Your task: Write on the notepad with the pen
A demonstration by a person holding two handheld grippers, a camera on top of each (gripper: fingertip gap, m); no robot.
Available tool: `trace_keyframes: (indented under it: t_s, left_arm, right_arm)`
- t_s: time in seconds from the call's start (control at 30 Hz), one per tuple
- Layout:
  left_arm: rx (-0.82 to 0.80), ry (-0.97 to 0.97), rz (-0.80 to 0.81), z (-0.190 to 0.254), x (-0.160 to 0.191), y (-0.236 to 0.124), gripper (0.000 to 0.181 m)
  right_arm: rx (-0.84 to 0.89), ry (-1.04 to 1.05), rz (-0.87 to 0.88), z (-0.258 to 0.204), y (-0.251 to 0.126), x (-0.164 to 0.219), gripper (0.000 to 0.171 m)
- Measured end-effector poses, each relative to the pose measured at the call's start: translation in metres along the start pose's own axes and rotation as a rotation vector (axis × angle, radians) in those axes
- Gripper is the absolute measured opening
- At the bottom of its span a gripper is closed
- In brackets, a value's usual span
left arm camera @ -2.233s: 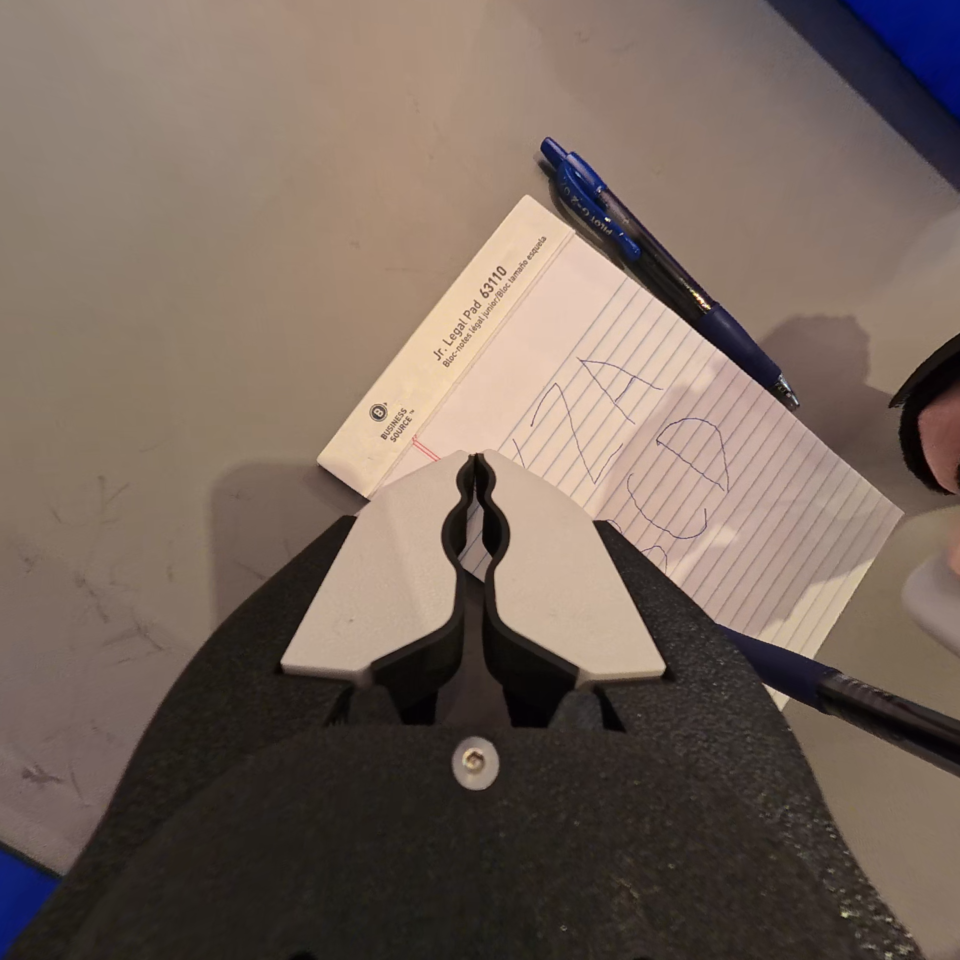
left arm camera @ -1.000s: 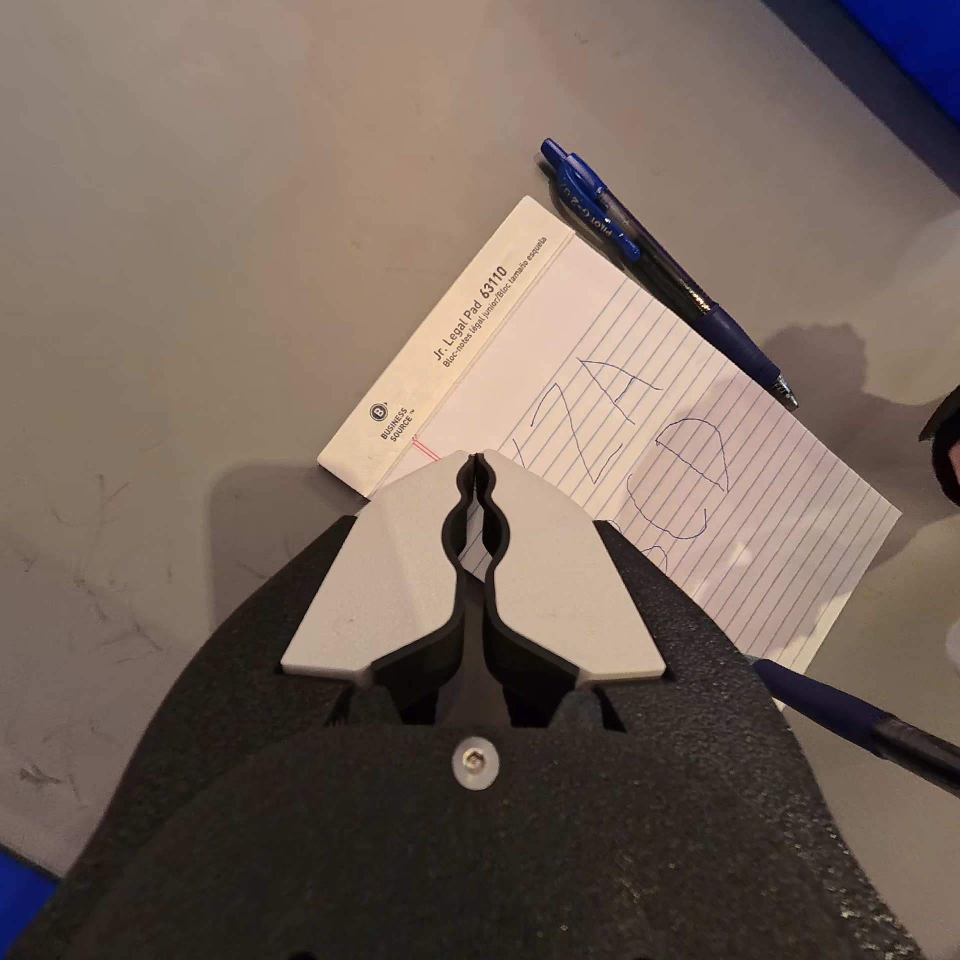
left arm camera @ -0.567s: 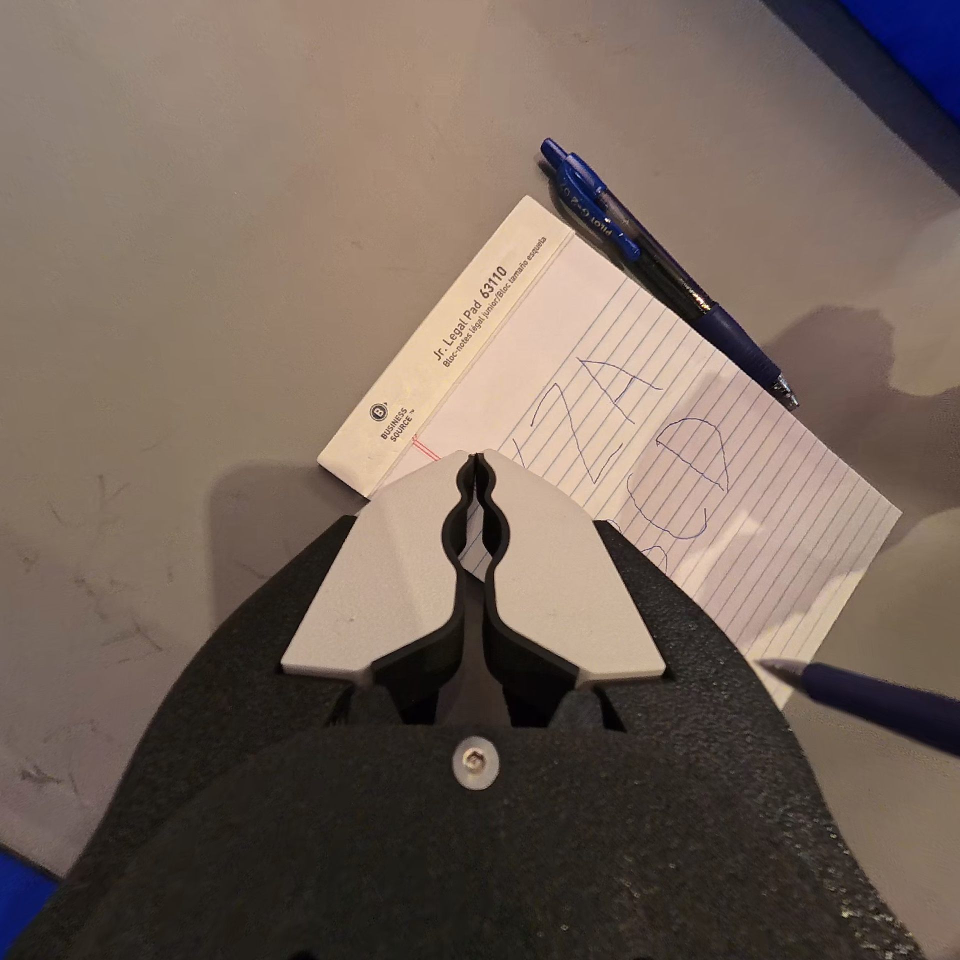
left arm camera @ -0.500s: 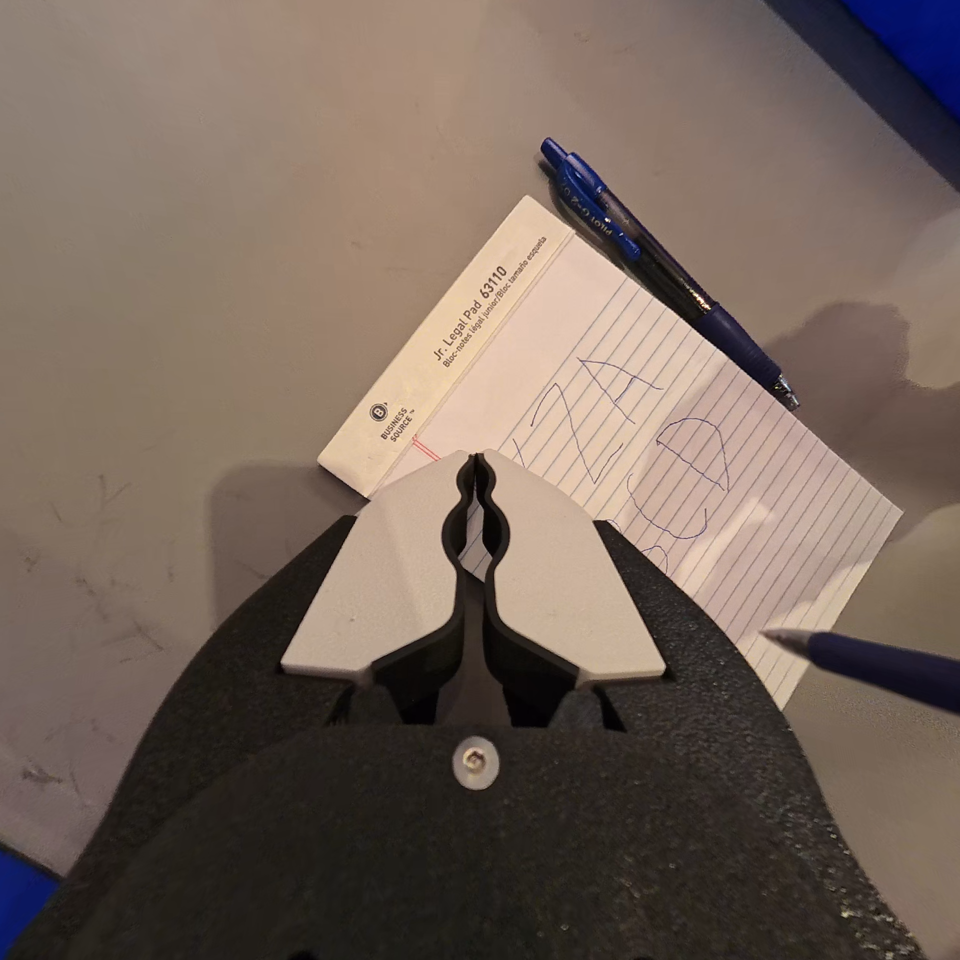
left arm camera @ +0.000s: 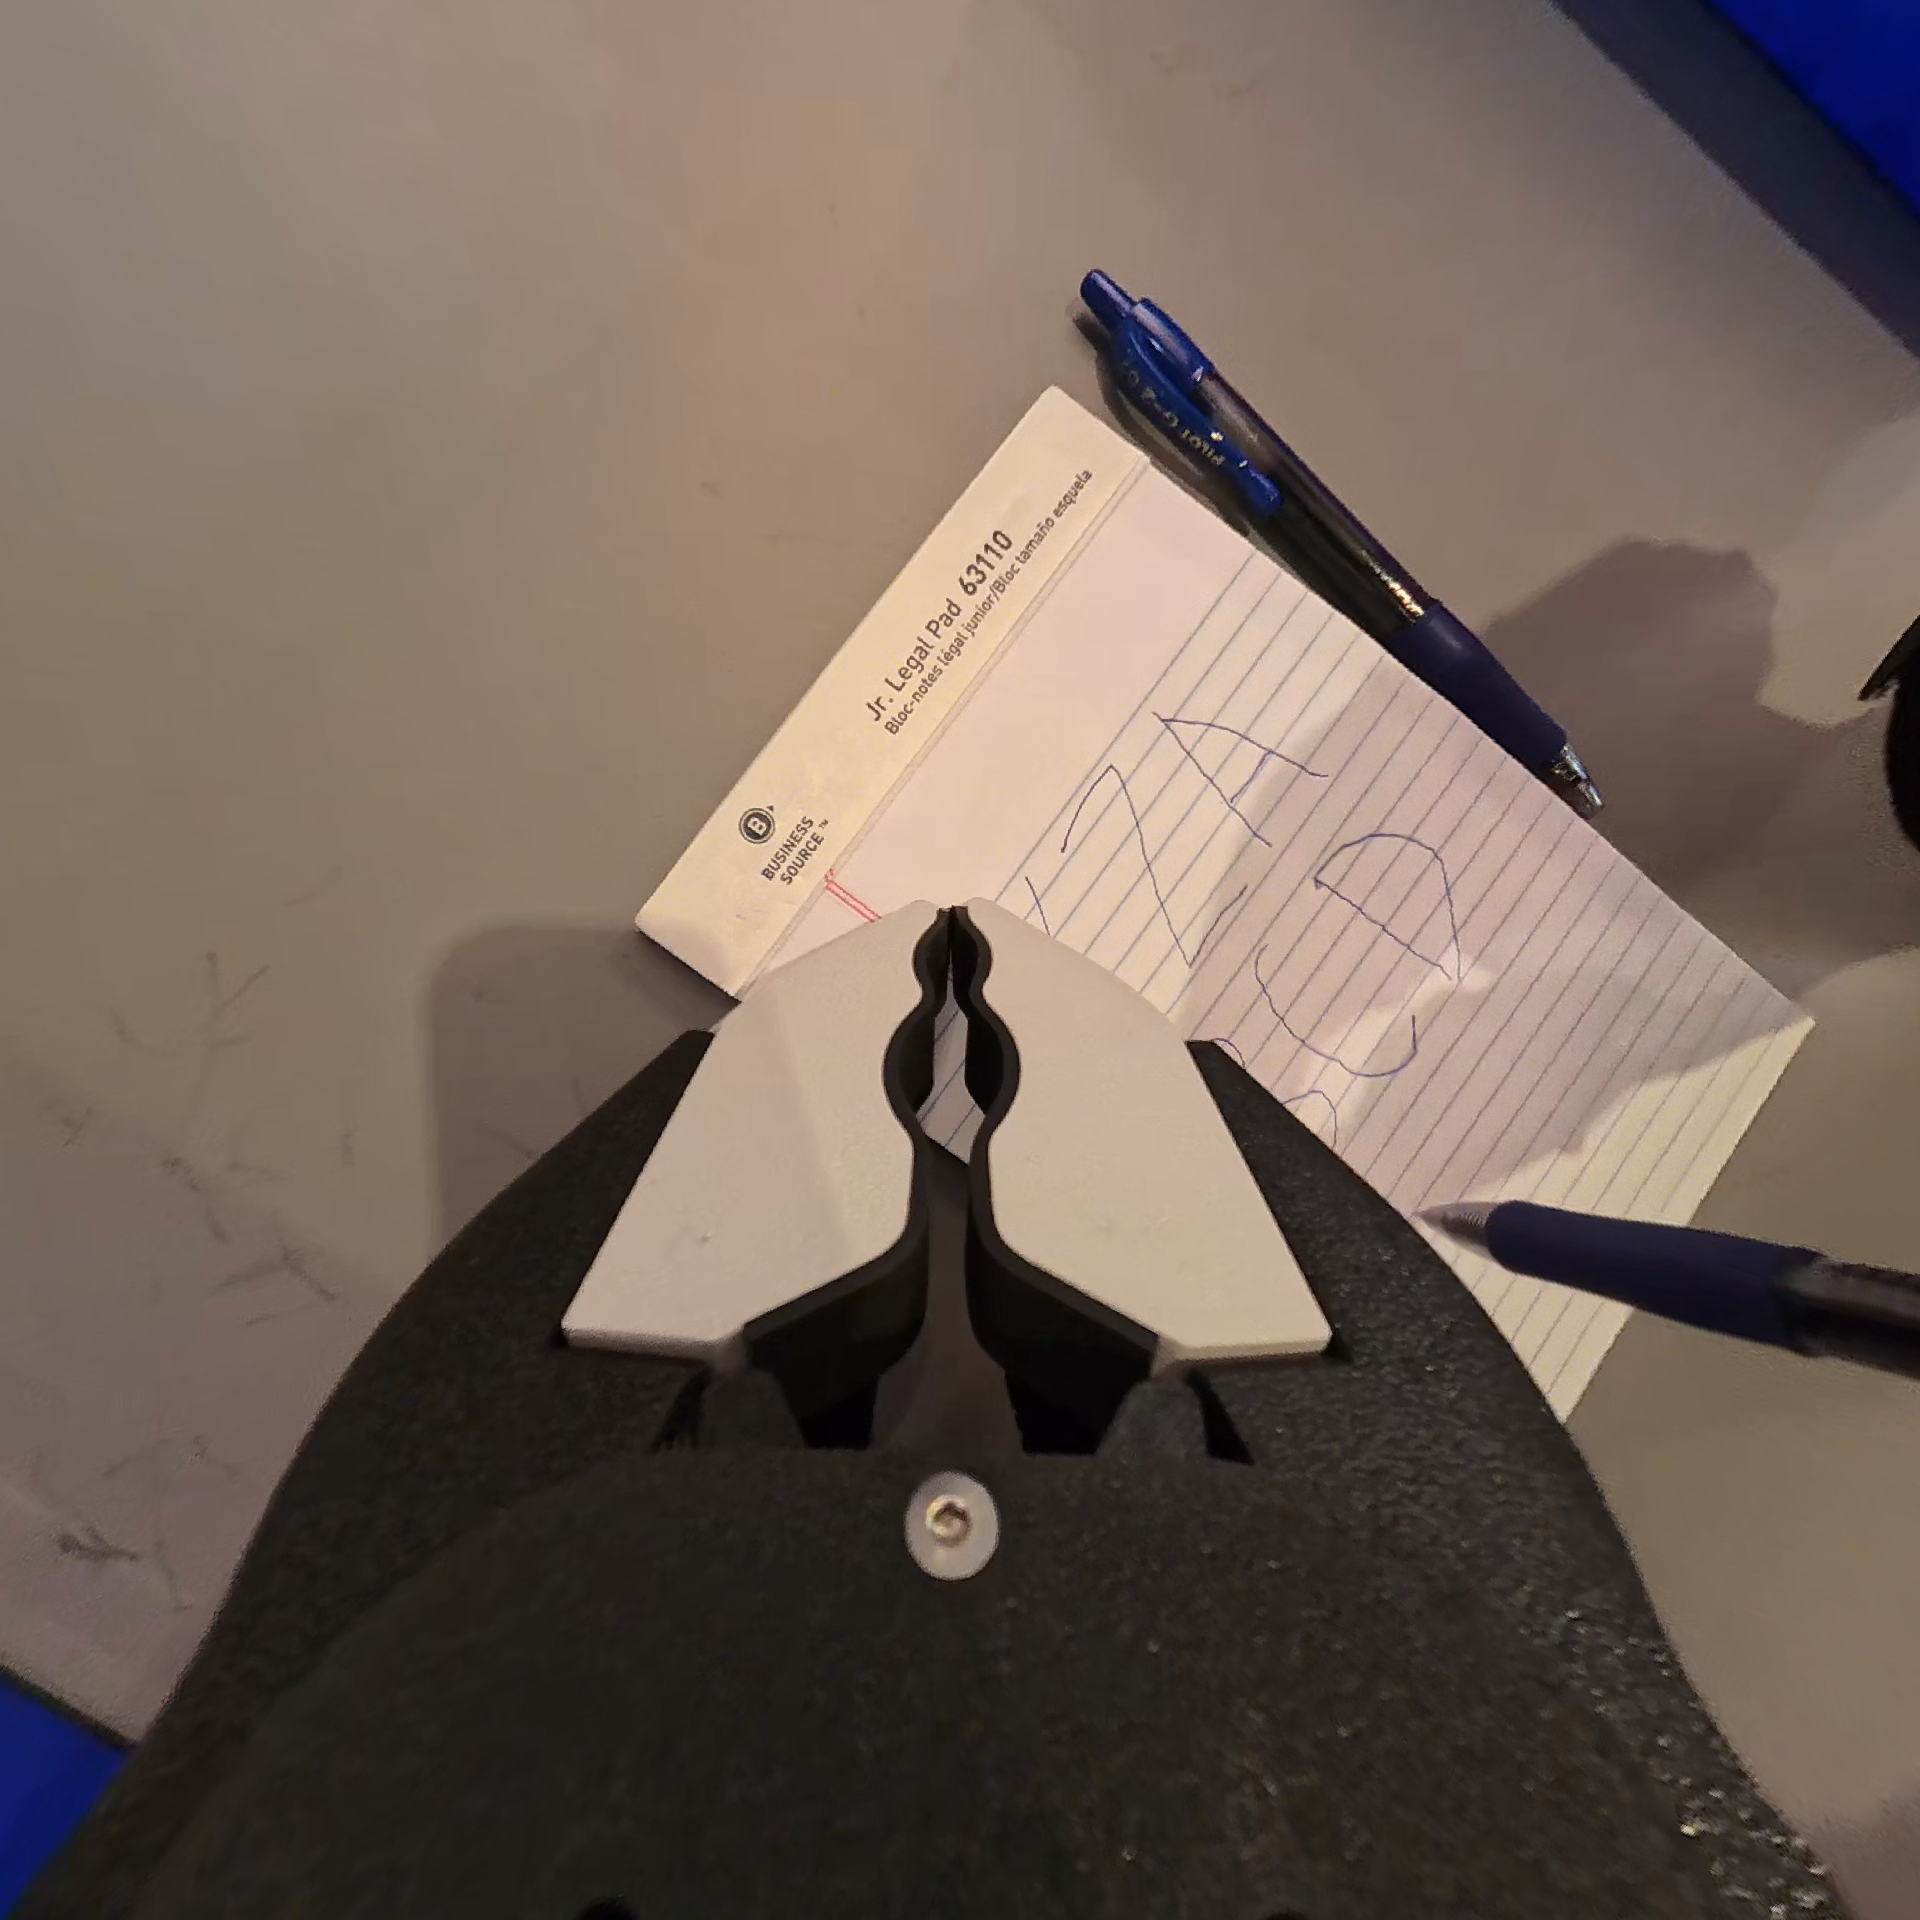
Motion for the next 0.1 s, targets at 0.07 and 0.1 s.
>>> trace_keyframes:
  t_s: [0.07, 0.1]
  left_arm:
    - [-0.001, 0.001, 0.0, 0.0001, 0.0, -0.0001, 0.0]
    - [0.0, 0.001, 0.0, 0.0001, 0.0001, 0.0, 0.0]
  right_arm:
    - [0.001, 0.016, 0.003, 0.0011, -0.0019, 0.0013, 0.005]
    - [0.001, 0.025, 0.001, 0.002, -0.0026, 0.0033, 0.005]
Point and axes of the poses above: each gripper's, where its closed fingertips meet, y out along the fingers, x out of its underside, z = x × y across the jaws, the point moved 3 cm from there along -y, back along the fingers, and after that the axes turned 13 degrees about z, right-handed, at the moved point
